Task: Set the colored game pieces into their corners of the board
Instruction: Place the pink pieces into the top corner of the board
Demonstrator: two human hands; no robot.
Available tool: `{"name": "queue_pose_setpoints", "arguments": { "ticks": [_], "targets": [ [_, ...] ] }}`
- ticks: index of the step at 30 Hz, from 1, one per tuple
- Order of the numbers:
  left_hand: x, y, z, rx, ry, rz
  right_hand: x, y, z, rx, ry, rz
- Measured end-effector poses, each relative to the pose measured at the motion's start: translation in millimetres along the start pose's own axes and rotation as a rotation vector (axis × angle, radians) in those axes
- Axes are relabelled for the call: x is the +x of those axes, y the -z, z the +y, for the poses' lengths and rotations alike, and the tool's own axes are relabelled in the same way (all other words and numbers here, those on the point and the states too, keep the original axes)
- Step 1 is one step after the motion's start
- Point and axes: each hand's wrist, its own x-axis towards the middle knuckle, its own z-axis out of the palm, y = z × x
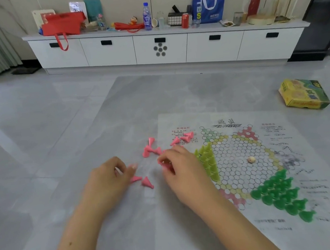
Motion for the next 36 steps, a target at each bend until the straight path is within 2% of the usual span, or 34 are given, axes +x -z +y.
{"name": "queue_pose_setpoints", "arguments": {
  "ticks": [2,4,9,12,14,16,18,20,22,25,31,36],
  "targets": [
    [-4.9,-3.4,-1.5,0.07,-0.014,-0.127,-1.3,16.3,-3.9,0.097,0.005,0.09],
    [-7.7,-7.1,-1.6,0.135,-0.063,-0.177,-4.2,39.4,-11.1,0.194,-0.008,0.154],
    [-7.6,-9.3,-0.1,0.138,-0.102,-0.115,-23.2,131.2,-14.3,0.385,-0.08,0.396],
    [-10.6,-11.1,1.6,0.149,-0.095,-0.102,-42.4,186.5,11.0,0.456,-0.116,0.568],
    [-9.7,-10.7,2.6,0.1,-0.075,-0.082,-61.2,214.0,33.3,0.434,-0.157,0.619],
    [-7.4,-8.0,6.2,-0.005,-0.06,-0.029,-81.7,233.6,57.5,0.432,-0.214,0.621],
    [-6.5,-3.4,18.4,-0.132,-0.07,0.094,-98.1,242.2,82.4,0.405,-0.262,0.596],
    [-10.0,-0.3,45.7,-0.258,-0.075,0.215,-106.5,243.2,102.9,0.421,-0.342,0.585],
    [-14.8,-2.2,82.3,-0.387,-0.068,0.245,-105.9,236.7,117.2,0.409,-0.398,0.54],
    [-18.6,-16.4,132.4,-0.703,-0.052,0.055,-89.6,223.3,129.7,0.39,-0.446,0.486],
    [-29.8,-65.1,176.3,-1.143,0.193,-0.355,-26.8,184.6,146.0,0.466,-0.457,0.366],
    [-31.0,-88.4,172.0,-1.452,0.355,-0.403,16.7,159.3,176.2,0.379,-0.421,0.345]
  ]
}}
